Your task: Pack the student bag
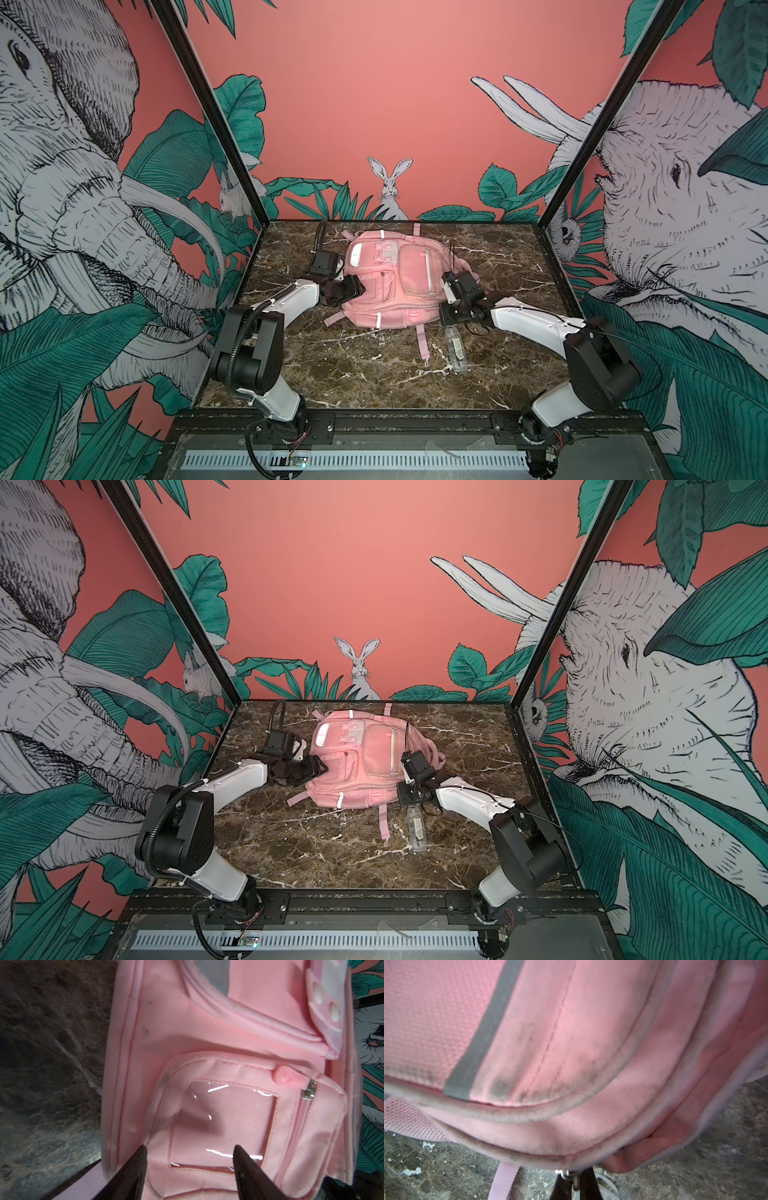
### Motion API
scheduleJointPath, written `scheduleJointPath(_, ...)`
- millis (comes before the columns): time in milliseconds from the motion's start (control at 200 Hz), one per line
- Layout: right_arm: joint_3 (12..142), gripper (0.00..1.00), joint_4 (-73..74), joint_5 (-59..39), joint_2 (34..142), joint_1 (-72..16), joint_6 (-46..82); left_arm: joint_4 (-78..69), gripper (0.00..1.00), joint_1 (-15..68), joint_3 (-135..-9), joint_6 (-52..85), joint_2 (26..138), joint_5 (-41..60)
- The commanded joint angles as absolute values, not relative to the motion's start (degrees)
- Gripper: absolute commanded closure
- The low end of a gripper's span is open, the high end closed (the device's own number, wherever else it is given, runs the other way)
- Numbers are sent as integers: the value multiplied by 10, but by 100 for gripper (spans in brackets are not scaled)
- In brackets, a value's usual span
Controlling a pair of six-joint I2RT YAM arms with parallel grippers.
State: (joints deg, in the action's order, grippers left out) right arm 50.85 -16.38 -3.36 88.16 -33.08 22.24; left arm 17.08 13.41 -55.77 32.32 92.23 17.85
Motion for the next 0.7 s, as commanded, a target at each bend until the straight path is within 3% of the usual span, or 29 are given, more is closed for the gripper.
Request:
scheduleJointPath(0, 497, 100, -207, -3, 864, -320, 219, 223, 33, 112, -549, 316, 915, 119)
scheduleJointPath(690, 467, 100, -228, 37, 814, -287, 209, 229, 33, 94, -562, 323, 931, 85)
